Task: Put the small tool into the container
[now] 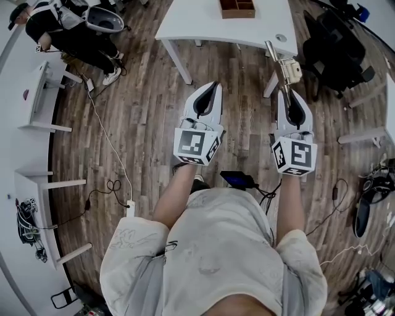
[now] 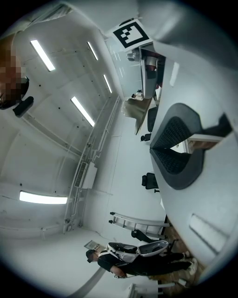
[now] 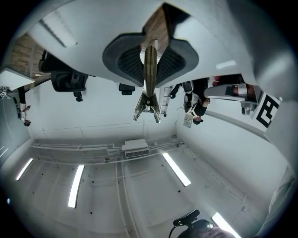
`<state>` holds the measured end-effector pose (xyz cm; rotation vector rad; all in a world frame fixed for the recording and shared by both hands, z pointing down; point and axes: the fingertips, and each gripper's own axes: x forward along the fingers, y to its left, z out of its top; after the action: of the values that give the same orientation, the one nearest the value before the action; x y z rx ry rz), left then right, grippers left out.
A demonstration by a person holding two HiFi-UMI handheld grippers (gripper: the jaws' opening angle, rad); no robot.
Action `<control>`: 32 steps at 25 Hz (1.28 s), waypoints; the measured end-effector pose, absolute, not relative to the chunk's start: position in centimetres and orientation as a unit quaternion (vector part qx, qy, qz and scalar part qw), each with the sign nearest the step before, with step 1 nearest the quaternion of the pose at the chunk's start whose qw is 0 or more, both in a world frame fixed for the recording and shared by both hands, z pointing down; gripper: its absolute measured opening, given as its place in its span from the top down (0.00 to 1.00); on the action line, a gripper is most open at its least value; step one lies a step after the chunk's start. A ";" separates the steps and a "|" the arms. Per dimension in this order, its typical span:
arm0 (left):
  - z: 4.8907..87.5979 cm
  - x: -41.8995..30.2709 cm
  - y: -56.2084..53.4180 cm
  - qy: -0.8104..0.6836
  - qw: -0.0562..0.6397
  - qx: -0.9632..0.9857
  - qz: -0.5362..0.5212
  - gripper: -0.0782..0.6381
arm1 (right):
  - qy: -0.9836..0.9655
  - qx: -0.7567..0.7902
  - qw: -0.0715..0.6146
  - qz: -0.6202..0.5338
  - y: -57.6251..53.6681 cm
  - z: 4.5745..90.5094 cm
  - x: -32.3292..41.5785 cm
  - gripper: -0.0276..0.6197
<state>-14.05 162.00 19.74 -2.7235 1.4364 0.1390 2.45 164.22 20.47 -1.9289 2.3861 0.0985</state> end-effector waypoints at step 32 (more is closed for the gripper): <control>18.2 -39.8 77.3 0.466 0.016 -0.882 0.067 0.89 | 0.779 -0.626 -0.006 0.028 80.3 18.7 -22.9 0.84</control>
<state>-39.79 77.27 18.18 -2.7439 1.4477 0.2068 -22.93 80.26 18.73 -1.9736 2.4579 0.0898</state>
